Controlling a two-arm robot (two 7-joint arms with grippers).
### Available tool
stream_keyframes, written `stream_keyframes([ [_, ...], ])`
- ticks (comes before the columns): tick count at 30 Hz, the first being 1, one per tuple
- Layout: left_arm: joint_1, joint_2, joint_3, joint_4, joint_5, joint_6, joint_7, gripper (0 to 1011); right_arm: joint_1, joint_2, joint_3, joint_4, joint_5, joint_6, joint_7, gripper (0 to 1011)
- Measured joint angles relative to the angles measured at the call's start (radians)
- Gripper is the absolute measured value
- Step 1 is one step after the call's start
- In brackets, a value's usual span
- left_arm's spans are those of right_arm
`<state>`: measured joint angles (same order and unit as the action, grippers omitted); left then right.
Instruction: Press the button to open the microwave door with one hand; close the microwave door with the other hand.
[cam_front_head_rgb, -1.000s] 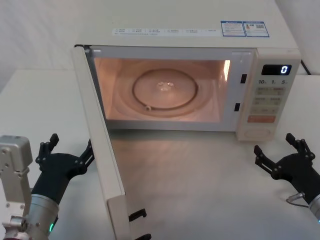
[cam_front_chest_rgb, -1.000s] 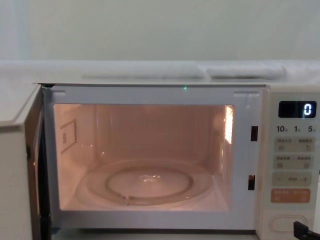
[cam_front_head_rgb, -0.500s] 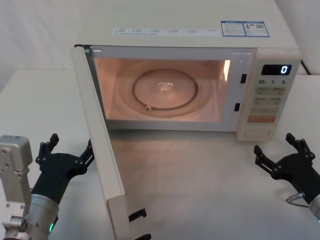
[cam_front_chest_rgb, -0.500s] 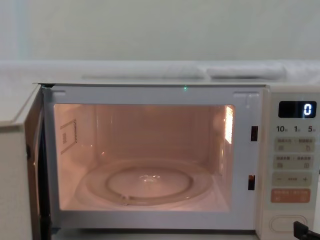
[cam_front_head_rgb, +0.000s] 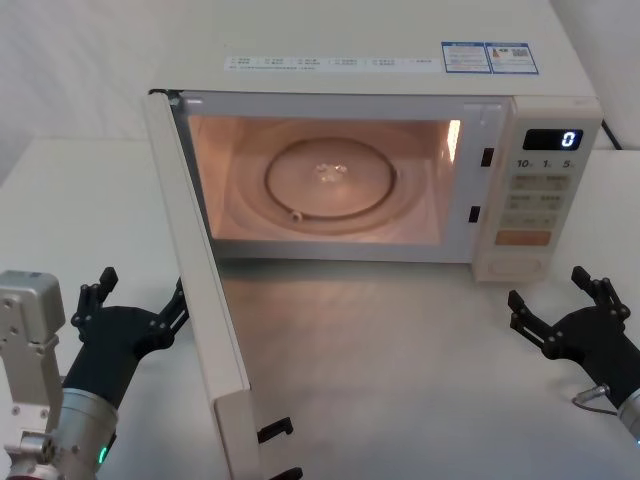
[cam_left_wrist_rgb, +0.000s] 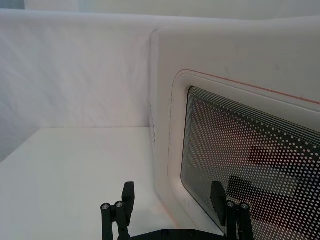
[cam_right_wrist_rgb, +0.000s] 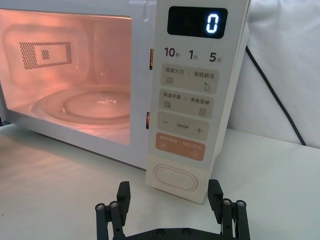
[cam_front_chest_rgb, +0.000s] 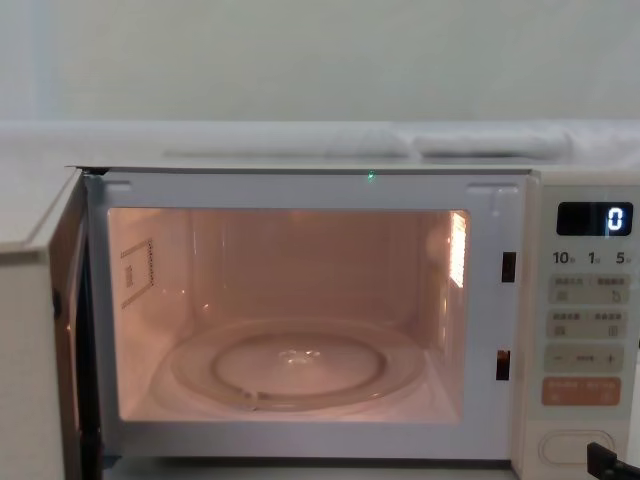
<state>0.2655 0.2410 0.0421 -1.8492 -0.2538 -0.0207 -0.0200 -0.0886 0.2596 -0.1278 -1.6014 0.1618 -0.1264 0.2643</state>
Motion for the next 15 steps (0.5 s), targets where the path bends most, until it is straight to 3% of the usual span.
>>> stream_keyframes([
  [15, 0.000, 0.000, 0.000, 0.000, 0.000, 0.000, 0.000, 1001, 0.000, 0.000, 0.000, 0.000, 0.000, 0.000, 0.000, 1001],
])
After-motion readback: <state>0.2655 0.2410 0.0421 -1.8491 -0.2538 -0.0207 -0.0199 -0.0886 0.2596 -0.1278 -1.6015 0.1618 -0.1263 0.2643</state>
